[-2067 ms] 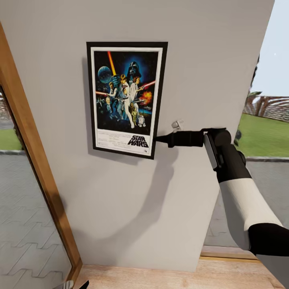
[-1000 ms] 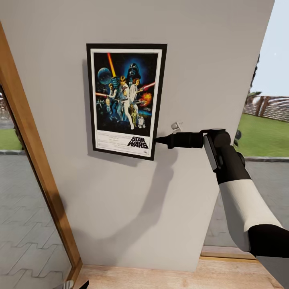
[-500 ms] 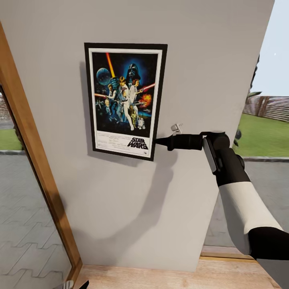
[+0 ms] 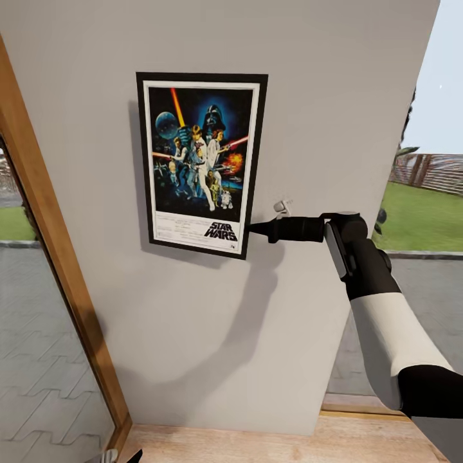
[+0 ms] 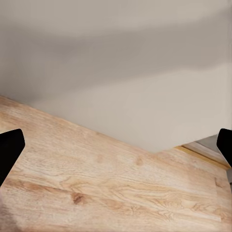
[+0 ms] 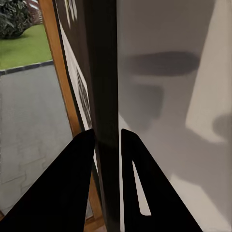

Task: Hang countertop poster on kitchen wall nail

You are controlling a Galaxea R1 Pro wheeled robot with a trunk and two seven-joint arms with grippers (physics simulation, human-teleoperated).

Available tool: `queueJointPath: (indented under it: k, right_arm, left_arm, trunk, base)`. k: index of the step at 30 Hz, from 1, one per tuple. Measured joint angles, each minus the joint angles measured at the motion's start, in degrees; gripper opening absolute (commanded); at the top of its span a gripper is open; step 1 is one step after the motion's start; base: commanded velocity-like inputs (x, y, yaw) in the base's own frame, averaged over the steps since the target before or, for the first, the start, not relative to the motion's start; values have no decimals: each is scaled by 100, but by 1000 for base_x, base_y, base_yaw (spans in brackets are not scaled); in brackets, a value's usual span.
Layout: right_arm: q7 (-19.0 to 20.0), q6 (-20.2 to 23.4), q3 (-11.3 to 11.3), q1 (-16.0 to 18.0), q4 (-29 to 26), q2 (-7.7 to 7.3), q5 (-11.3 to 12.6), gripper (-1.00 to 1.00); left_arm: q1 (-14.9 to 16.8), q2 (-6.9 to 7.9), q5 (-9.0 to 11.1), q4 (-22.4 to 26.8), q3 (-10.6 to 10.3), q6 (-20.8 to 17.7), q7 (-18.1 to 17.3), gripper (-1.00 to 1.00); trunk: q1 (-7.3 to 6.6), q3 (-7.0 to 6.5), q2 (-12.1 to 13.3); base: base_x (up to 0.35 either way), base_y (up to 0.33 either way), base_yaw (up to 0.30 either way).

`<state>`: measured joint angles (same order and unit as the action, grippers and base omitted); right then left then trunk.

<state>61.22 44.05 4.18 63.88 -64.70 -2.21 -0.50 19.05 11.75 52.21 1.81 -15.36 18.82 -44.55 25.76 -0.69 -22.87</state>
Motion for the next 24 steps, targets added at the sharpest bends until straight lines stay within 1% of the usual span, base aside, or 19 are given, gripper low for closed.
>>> queueJointPath:
  k: [15,21,24]
  right_arm:
    - [0,0,0,-1,4,-3,0,-100]
    - [0,1,0,-1,4,3,1,-100]
    - [0,0,0,-1,4,2,-1,-100]
  left_arm:
    - [0,-2,0,0,-1,0,-1,100]
    - [0,0,0,0,-4,0,-1,100]
    - [0,1,0,0,0,0,-1,100]
  trunk:
    - [0,0,0]
    - [-3,0,-1]
    - [-1,0,0]
  base:
    - [2,0,0]
    - [210,0,0]
    - [88,0,0]
